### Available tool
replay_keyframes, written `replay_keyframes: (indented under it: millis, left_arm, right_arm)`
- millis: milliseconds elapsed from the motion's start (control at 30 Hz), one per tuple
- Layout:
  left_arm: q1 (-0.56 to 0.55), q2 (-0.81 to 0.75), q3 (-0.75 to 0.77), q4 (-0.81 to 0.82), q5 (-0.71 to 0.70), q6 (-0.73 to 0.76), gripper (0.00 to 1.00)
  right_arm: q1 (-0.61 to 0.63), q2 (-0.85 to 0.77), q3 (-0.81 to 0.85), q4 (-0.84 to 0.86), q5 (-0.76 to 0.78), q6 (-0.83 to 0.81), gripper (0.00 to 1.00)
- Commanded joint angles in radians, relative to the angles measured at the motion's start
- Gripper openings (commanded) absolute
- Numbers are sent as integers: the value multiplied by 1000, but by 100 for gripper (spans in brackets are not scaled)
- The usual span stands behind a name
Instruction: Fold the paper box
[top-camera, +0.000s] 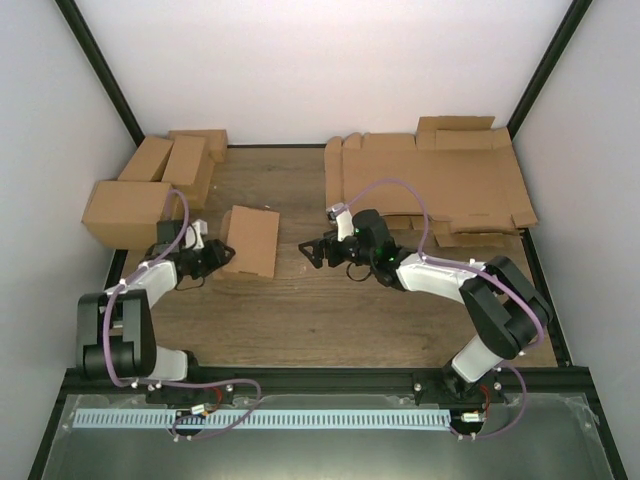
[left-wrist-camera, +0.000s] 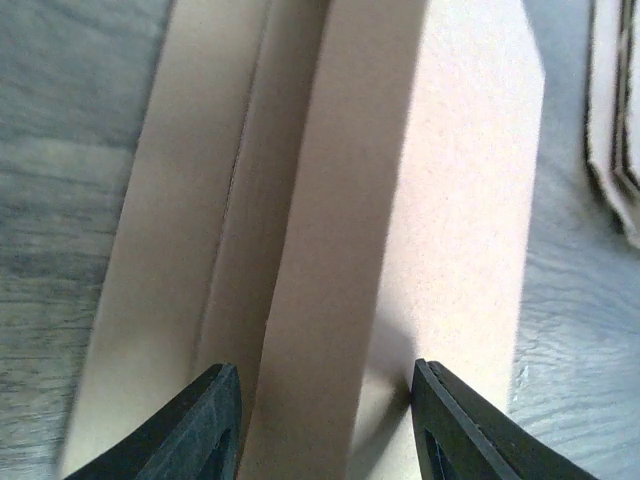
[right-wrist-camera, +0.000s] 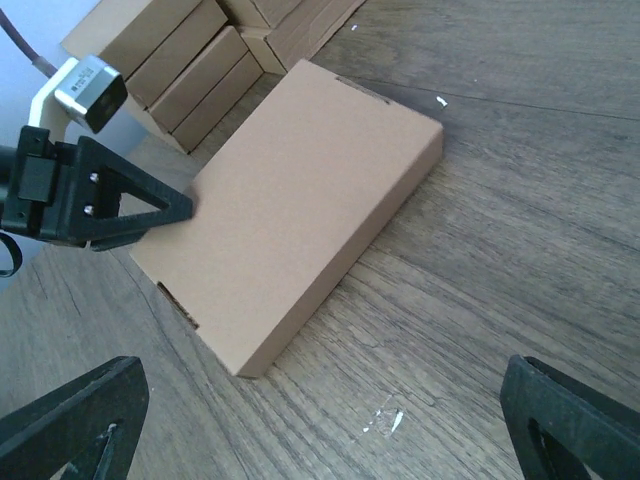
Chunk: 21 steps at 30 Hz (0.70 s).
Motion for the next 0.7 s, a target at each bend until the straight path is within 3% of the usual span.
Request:
replay_keyframes:
  millis: [0, 567, 667]
  left_arm:
    - [-41, 40, 17, -20, -48, 24, 48]
    - [-347, 101, 4, -10, -105, -18, 55]
    - [-351, 51, -1, -31, -152, -35, 68]
  right_arm:
    - [-3, -4, -9, 24, 27, -11, 100]
    - [-4, -4, -52, -2, 37, -18, 100]
    - [-3, 9, -52, 4, 35, -9, 100]
